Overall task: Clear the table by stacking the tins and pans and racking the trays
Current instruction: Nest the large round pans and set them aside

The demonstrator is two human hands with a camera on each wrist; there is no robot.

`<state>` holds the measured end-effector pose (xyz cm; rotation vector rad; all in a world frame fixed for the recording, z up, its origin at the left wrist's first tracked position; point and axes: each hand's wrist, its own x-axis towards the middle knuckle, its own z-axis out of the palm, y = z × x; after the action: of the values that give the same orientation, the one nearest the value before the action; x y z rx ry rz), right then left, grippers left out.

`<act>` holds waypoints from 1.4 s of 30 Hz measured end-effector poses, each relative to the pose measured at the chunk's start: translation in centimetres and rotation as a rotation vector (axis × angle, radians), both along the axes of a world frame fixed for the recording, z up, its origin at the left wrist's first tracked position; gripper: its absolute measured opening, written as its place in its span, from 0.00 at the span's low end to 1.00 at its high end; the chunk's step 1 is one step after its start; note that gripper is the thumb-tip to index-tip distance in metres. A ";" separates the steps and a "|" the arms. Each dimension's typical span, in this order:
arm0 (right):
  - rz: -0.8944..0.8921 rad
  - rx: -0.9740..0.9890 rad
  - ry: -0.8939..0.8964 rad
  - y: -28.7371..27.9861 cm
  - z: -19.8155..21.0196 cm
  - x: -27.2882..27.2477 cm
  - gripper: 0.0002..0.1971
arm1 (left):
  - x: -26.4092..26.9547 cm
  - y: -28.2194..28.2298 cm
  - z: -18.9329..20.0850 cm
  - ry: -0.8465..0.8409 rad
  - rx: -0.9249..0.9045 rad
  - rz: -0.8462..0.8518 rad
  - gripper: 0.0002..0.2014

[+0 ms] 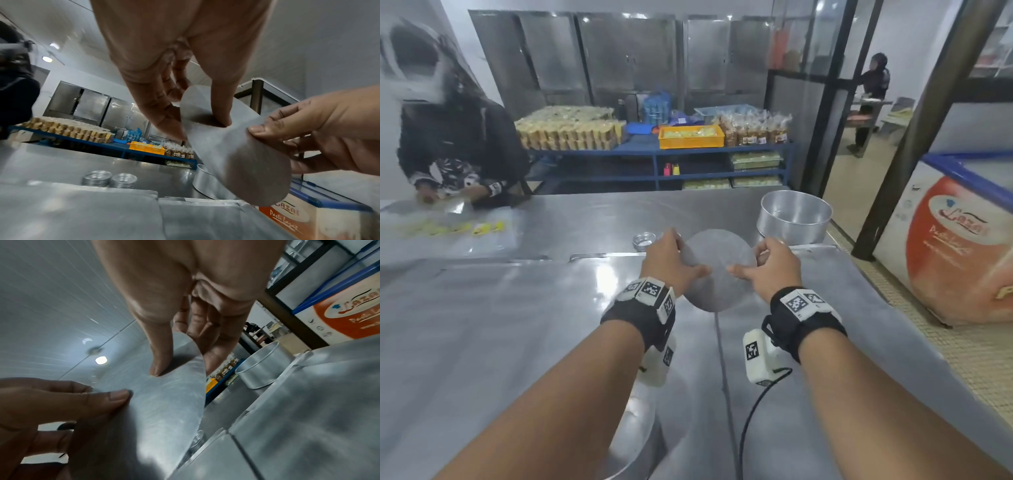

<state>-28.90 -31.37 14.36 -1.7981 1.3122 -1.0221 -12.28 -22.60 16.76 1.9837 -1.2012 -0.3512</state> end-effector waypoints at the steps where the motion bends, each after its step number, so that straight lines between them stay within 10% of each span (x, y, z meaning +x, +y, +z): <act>1: 0.018 0.006 0.005 1.7 0.1 1.2 0.23 | 1.1 2.1 -0.2 0.017 0.000 0.013 0.30; 20: 0.289 0.076 0.313 20.0 -6.0 9.9 0.17 | 7.9 21.3 -8.3 -0.079 0.126 -0.037 0.14; 35: 0.256 -0.012 0.605 22.7 -8.2 10.1 0.08 | 7.7 23.6 -11.6 -0.174 0.192 -0.088 0.31; 42: 0.197 0.185 0.645 22.0 -8.2 8.9 0.07 | 8.8 24.3 -11.6 0.073 0.407 0.192 0.07</act>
<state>-19.97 -9.38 6.12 -2.1424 1.4884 -0.1957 -3.46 1.74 5.20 2.3888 -0.9356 -0.6021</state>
